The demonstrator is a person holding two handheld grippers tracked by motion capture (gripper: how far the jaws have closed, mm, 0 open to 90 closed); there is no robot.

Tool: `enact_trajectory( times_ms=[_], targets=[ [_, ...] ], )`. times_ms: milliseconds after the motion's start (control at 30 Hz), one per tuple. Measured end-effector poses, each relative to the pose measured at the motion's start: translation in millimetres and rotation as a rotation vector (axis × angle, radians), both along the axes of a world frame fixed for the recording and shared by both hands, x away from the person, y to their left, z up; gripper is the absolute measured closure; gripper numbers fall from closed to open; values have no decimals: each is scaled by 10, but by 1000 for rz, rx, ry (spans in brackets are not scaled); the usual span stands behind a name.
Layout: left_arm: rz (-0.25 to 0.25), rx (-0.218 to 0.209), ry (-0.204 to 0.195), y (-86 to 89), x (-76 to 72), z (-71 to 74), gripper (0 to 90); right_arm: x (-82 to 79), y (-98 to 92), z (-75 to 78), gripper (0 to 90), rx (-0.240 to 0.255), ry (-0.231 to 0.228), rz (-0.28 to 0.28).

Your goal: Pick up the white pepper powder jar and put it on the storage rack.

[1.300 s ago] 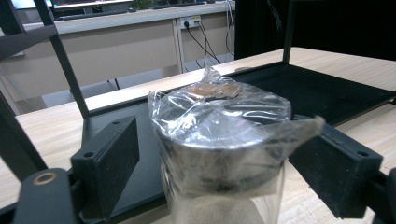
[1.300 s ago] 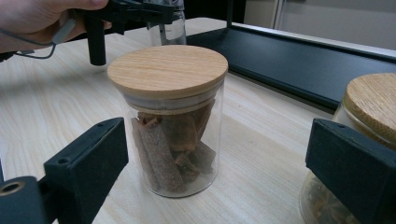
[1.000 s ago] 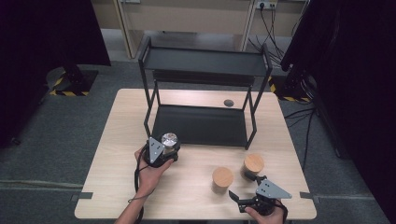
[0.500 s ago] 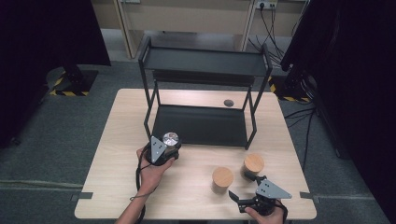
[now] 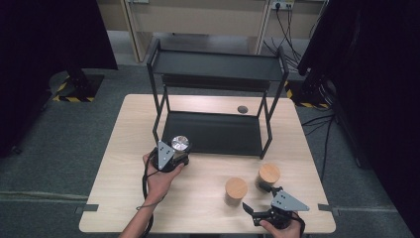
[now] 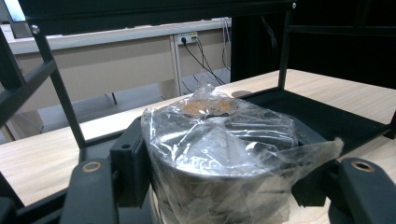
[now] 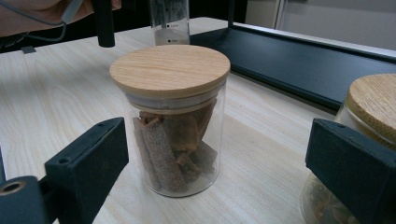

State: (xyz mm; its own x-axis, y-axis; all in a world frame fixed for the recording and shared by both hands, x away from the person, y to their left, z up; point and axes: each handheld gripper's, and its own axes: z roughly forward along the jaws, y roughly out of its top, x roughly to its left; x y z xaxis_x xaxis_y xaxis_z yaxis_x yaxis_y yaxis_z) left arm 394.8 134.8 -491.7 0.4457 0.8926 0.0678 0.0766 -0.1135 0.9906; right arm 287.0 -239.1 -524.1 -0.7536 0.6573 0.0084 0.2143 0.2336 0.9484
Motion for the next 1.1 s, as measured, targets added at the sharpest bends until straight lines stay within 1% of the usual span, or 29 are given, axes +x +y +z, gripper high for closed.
enact_trajectory(
  times_ms=[233, 467, 833, 1100],
  targets=[
    [7, 2, -10, -13, 53, 107, 349, 0, 0, 0, 60, 0, 0, 0],
    [18, 9, -22, -36, 145, 236, 350, -2, 1, 0, 61, 0, -1, 0],
    [32, 11, -28, -31, 254, 348, 349, 0, -4, 0, 61, 3, 0, -2],
    [39, 15, -30, -29, 299, 397, 350, 2, -7, -1, 60, 6, 0, -3]
  ],
)
